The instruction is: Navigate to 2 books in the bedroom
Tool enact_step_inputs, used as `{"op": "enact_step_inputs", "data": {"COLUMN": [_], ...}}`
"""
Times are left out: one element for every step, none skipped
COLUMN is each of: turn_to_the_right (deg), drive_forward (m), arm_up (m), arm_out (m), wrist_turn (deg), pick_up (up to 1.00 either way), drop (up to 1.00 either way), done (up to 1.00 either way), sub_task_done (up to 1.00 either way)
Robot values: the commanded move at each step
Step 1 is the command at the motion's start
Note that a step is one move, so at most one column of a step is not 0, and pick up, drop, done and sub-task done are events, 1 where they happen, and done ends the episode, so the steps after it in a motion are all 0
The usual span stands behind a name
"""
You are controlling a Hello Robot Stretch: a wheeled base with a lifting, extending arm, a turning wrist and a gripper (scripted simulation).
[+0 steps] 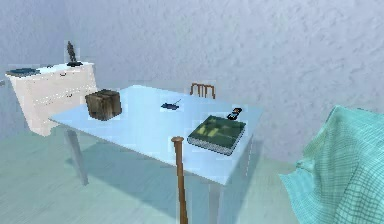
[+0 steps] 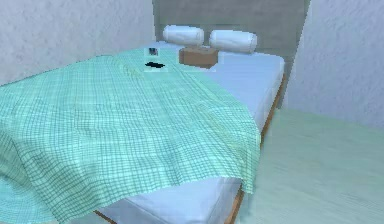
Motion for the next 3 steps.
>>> {"op": "enact_step_inputs", "data": {"turn_to_the_right": [0.0,-45.0,-45.0], "drive_forward": [0.0,0.0,0.0], "arm_up": [0.0,0.0,0.0], "arm_out": [0.0,0.0,0.0], "wrist_turn": [0.0,0.0,0.0], "pick_up": [0.0,0.0,0.0], "drop": [0.0,0.0,0.0], "done": [0.0,0.0,0.0], "sub_task_done": [1.0,0.0,0.0]}}
